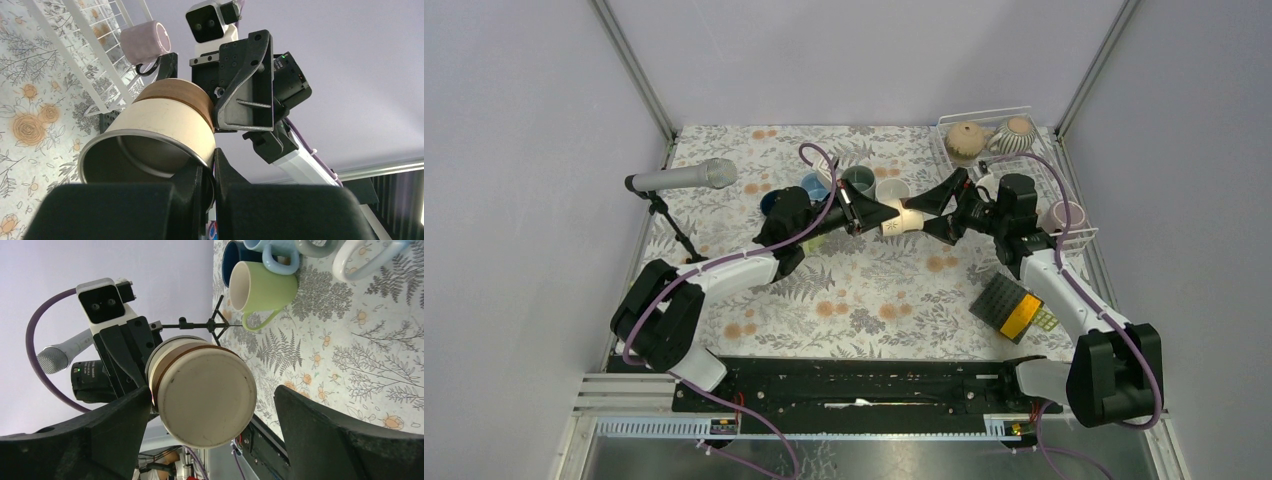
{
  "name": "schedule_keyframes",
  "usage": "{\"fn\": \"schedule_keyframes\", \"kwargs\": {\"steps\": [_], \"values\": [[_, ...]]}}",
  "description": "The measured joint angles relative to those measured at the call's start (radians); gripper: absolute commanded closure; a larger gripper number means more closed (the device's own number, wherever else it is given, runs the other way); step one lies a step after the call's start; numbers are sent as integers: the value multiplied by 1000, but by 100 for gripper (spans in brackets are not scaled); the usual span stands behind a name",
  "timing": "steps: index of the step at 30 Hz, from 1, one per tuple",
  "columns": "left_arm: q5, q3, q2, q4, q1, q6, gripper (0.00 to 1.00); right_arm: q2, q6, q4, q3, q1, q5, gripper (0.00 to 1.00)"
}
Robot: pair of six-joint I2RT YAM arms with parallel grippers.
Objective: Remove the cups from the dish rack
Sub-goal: Place the cup into the cup.
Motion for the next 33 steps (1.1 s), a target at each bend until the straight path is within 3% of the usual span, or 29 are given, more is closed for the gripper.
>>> {"fn": "schedule_keyframes", "kwargs": {"steps": [5,13,21,33], "values": [[-6,18,-3,-60,0,43,100,-40,-23,-58,0,0,76,0],[-67,119,-37,-320,-13,231,100,-145,-122,-249,47,0,264,0],[-239,368,-6,-703,-99,500,100,-227,-251,-431,156,0,451,0],[-530,766,257,-1159,-156,786,100,-254,-366,-592,224,0,597,0]]}}
